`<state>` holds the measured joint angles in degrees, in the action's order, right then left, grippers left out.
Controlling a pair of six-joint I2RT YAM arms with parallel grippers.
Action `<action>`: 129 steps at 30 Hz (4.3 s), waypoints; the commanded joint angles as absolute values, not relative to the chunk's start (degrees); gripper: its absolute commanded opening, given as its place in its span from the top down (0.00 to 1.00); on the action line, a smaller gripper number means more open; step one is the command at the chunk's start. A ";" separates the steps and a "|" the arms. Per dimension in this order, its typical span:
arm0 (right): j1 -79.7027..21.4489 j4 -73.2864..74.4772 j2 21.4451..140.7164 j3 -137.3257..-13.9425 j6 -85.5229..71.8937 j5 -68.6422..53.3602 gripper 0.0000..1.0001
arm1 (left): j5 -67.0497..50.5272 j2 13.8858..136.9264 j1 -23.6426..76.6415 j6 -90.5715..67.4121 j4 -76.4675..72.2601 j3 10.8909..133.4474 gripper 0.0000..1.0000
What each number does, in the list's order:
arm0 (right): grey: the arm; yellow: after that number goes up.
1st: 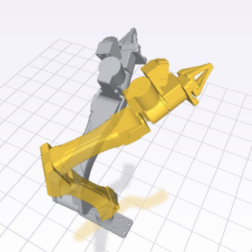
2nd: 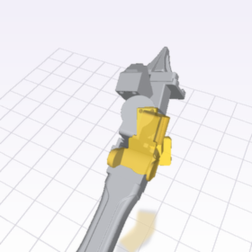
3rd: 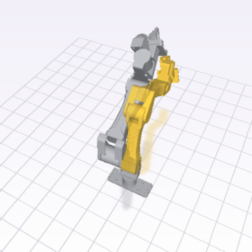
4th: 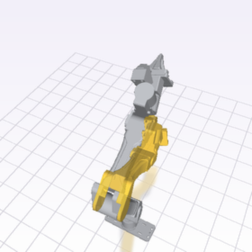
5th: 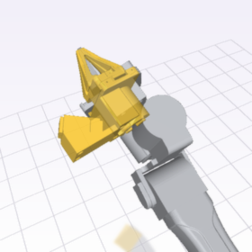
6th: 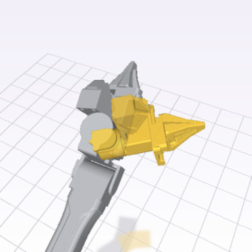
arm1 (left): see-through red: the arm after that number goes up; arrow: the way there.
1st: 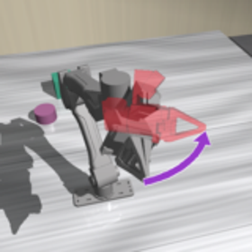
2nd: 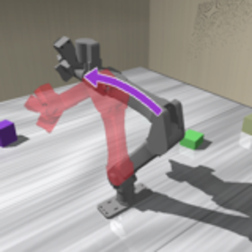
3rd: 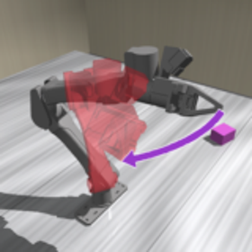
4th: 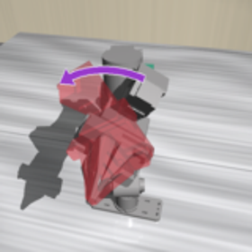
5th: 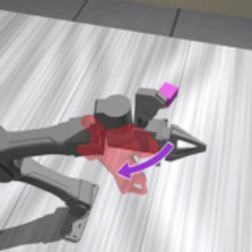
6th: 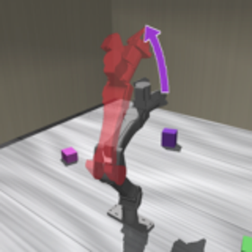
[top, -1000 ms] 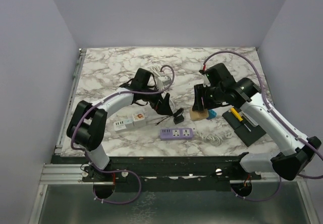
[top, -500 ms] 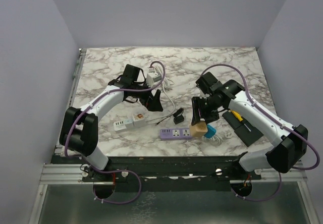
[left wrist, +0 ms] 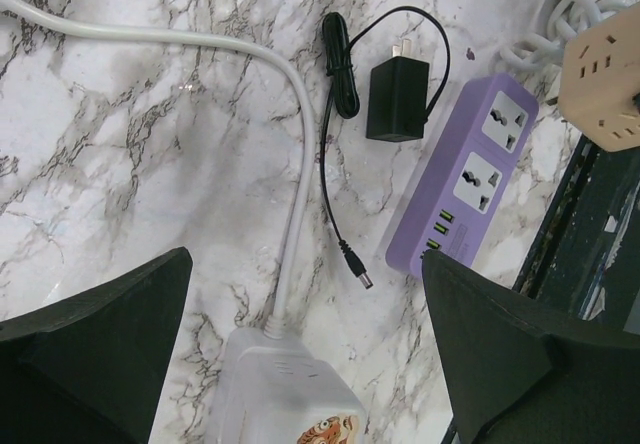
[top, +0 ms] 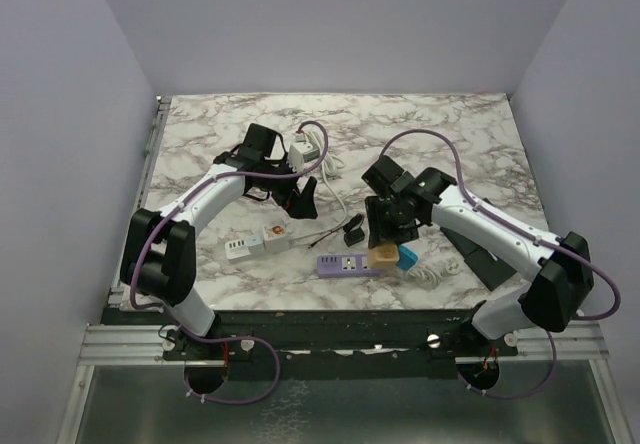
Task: Insert the plug
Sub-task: Insert the plug into the socket.
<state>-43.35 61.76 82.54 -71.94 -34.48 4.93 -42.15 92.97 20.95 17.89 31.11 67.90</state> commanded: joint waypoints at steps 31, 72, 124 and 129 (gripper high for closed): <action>-47.20 63.66 84.67 -79.45 -42.61 7.19 0.99 | -38.70 95.08 19.88 22.94 35.05 68.59 0.01; -49.57 58.36 88.23 -70.93 -46.50 14.08 0.99 | -39.99 94.93 18.55 25.11 35.68 66.84 0.01; -57.92 57.45 90.03 -64.45 -56.20 28.07 0.63 | -40.77 94.19 14.45 26.90 37.93 67.94 0.01; -57.92 56.01 87.43 -67.18 -54.26 31.04 0.31 | -41.29 94.91 13.22 27.47 40.48 69.95 0.01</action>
<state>-57.43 54.13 89.54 -66.24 -53.76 26.35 -39.86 94.70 14.39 25.98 37.43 67.11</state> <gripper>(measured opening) 0.609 0.988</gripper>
